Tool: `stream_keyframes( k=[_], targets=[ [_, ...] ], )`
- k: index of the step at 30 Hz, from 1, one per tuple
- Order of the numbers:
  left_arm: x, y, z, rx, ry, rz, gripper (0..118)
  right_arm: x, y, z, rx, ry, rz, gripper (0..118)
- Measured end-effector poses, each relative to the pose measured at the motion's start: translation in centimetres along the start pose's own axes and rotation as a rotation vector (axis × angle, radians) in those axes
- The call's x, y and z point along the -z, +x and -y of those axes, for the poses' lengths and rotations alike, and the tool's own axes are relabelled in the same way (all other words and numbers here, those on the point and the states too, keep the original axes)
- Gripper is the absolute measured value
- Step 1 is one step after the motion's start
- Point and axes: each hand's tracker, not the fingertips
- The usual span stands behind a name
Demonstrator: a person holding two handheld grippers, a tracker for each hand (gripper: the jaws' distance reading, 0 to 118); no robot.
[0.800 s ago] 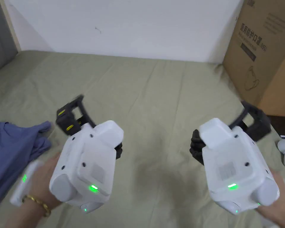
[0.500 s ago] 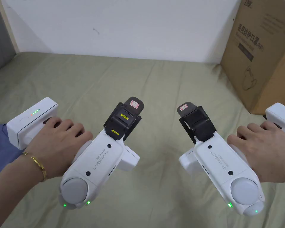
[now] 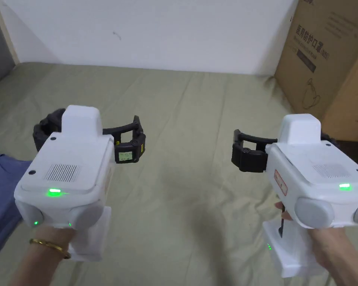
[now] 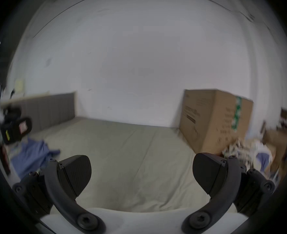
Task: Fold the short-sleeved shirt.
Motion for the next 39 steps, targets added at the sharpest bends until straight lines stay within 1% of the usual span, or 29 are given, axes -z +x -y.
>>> stream_keyframes(
  k=[1, 3, 5, 8, 12, 20, 21, 22, 23, 24, 25, 26, 27, 28, 30, 32, 35, 39],
  targets=[
    [-0.2, 0.0, 0.7, 0.006, -0.006, -0.009, 118, 0.1, 0.0, 0.9, 0.025, -0.004, 0.017, 118],
    [-0.8, 0.6, 2.0, 0.006, -0.017, -0.019, 118, -0.4, 0.2, 2.2, 0.039, -0.020, 0.029, 118],
    [-1.1, 0.6, 2.7, -0.003, -0.035, -0.011, 118, -0.4, -0.3, 3.0, 0.026, -0.022, 0.021, 118],
    [-1.2, 1.2, 3.4, 0.025, -0.066, -0.002, 118, -0.7, -0.7, 3.5, 0.003, -0.018, 0.016, 118],
    [-1.2, 1.4, 3.6, 0.035, -0.072, 0.000, 118, -0.7, -0.8, 3.3, 0.030, -0.009, 0.003, 118],
    [-1.0, 1.7, 3.4, 0.055, -0.066, -0.002, 118, -0.9, -1.4, 3.3, 0.004, -0.005, -0.014, 118],
    [-1.0, 1.8, 3.3, 0.068, -0.071, 0.000, 118, -1.0, -1.5, 3.3, 0.000, -0.005, -0.011, 117],
    [-1.0, 1.8, 3.4, 0.082, -0.076, 0.003, 118, -1.0, -1.5, 3.3, -0.007, -0.006, -0.008, 112],
    [-1.0, 1.9, 3.3, 0.094, -0.077, 0.008, 110, -1.0, -1.7, 3.1, -0.022, -0.027, -0.004, 104],
    [-1.2, 2.0, 3.3, 0.100, -0.074, 0.010, 87, -1.2, -1.8, 3.2, -0.019, -0.024, -0.003, 79],
    [-1.3, 2.0, 3.2, 0.107, -0.070, 0.017, 62, -1.4, -1.7, 3.2, -0.015, -0.013, -0.002, 50],
    [-1.5, 2.0, 3.1, 0.107, -0.066, 0.022, 34, -1.6, -1.8, 3.1, -0.018, -0.006, 0.004, 18],
    [-1.5, 2.1, 3.0, 0.104, -0.065, 0.020, 15, -1.5, -1.9, 3.0, -0.022, -0.002, 0.013, 1],
    [-1.5, 2.0, 2.9, 0.098, -0.067, 0.021, 15, -1.5, -2.0, 2.9, -0.025, 0.000, 0.022, 1],
    [-1.6, 2.0, 2.8, 0.091, -0.060, 0.013, 5, -1.7, -1.8, 2.8, -0.017, 0.001, 0.015, 0],
    [-1.8, 1.9, 2.6, 0.090, -0.058, 0.025, 0, -2.1, -1.9, 2.6, -0.009, 0.006, -0.001, 0],
    [-1.8, 1.9, 2.5, 0.082, -0.078, 0.030, 0, -2.1, -2.1, 2.4, -0.026, 0.016, 0.004, 0],
    [-1.9, 1.8, 2.4, 0.073, -0.078, 0.020, 0, -2.1, -1.9, 2.3, -0.006, 0.009, 0.006, 0]
  ],
)
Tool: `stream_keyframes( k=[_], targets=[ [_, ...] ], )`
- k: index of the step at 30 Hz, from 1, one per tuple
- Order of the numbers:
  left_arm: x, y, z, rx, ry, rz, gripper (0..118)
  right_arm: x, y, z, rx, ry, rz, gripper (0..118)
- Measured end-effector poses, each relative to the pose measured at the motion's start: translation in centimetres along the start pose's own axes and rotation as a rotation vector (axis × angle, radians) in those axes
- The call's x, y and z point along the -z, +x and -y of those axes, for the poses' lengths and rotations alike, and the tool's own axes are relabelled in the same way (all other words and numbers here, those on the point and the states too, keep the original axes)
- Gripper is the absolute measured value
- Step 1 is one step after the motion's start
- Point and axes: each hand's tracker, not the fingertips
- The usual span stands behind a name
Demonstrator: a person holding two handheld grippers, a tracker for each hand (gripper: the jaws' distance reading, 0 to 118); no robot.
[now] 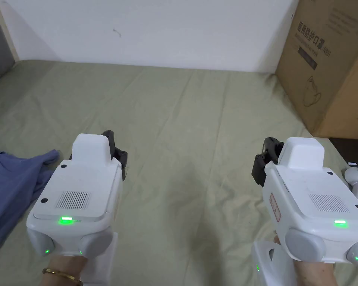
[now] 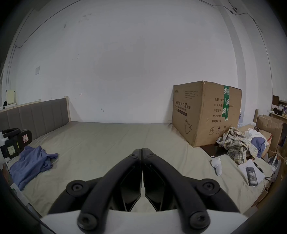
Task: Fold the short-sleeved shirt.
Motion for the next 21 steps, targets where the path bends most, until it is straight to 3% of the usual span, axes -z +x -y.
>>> stream_keyframes(
  k=[21],
  targets=[
    [-0.15, 0.54, -0.29, 0.024, 0.010, 0.000, 0, -0.16, 0.52, 0.06, -0.010, -0.016, -0.008, 0]
  ],
)
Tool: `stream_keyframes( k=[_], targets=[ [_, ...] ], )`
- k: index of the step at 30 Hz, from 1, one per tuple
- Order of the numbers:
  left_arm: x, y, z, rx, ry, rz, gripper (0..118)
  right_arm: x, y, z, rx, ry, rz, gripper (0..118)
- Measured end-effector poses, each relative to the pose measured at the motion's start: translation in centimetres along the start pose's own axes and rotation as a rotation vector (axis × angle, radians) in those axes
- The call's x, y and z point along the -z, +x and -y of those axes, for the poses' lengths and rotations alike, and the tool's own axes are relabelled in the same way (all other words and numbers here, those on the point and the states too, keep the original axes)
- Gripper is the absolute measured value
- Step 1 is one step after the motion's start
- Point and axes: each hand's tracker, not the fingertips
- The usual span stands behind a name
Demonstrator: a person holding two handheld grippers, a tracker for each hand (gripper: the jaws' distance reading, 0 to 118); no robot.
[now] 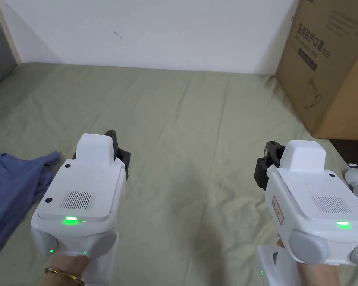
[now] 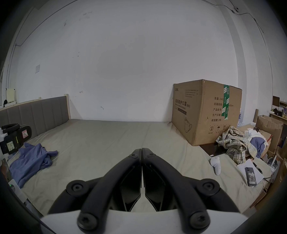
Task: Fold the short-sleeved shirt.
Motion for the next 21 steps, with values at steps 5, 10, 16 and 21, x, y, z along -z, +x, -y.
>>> stream_keyframes(
  k=[5, 10, 16, 21],
  targets=[
    [-0.1, -0.3, 0.1, -0.011, 0.000, -0.014, 0, 0.4, -0.5, -0.3, -0.014, -0.006, -0.005, 0],
    [-1.0, -2.9, 0.2, -0.031, -0.003, -0.096, 0, 1.2, -2.9, -1.1, -0.049, 0.009, -0.078, 0],
    [-4.3, -8.6, 0.5, -0.028, -0.002, -0.287, 0, 2.5, -8.1, -1.4, -0.068, 0.009, -0.239, 0],
    [-8.1, -13.5, 0.8, -0.051, -0.012, -0.454, 0, 2.9, -13.0, -1.8, -0.088, 0.014, -0.388, 0]
  ],
)
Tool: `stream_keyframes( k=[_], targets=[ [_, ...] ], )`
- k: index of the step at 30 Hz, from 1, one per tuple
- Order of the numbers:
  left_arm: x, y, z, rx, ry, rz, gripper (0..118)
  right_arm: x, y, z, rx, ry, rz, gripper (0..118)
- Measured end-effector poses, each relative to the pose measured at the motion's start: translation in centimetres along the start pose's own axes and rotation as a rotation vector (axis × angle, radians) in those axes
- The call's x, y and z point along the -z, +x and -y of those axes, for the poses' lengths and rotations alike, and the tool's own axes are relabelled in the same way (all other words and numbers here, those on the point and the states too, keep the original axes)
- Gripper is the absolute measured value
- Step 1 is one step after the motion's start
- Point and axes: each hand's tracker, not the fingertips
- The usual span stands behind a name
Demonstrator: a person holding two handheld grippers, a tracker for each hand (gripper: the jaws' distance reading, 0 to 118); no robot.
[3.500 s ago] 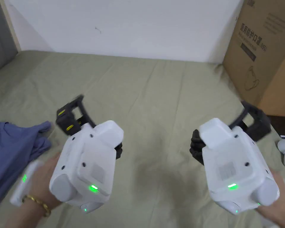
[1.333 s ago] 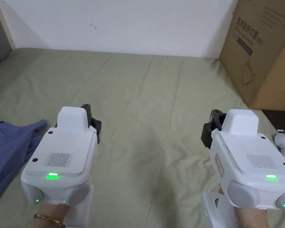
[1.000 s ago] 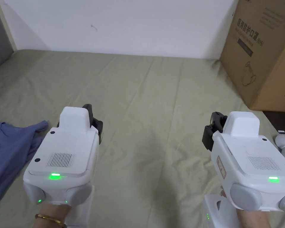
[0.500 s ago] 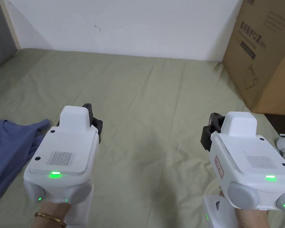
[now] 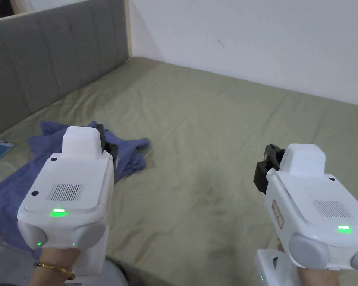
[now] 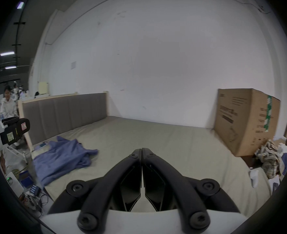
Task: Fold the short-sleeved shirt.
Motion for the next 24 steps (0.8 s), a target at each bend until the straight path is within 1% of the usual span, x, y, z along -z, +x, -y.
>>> stream_keyframes(
  k=[5, 7, 12, 16, 21, 24],
  targets=[
    [-1.7, -4.8, 0.3, -0.003, -0.009, -0.133, 0, 1.3, -4.1, -0.9, -0.020, 0.024, -0.122, 0],
    [-2.5, -6.0, 0.5, 0.002, -0.013, -0.163, 0, 1.7, -5.4, -1.2, -0.024, 0.026, -0.169, 0],
    [-3.9, -8.4, 1.2, -0.014, -0.031, -0.235, 0, 2.3, -8.1, -1.6, -0.046, 0.035, -0.238, 0],
    [-4.3, -9.4, 1.7, -0.031, -0.042, -0.260, 0, 2.4, -9.2, -1.4, -0.067, 0.027, -0.280, 0],
    [-4.2, -9.7, 2.3, -0.064, -0.055, -0.251, 0, 2.2, -9.5, -1.2, -0.081, 0.020, -0.294, 0],
    [-3.9, -9.6, 2.5, -0.062, -0.066, -0.247, 0, 2.2, -9.4, -1.2, -0.082, 0.020, -0.294, 0]
  ],
)
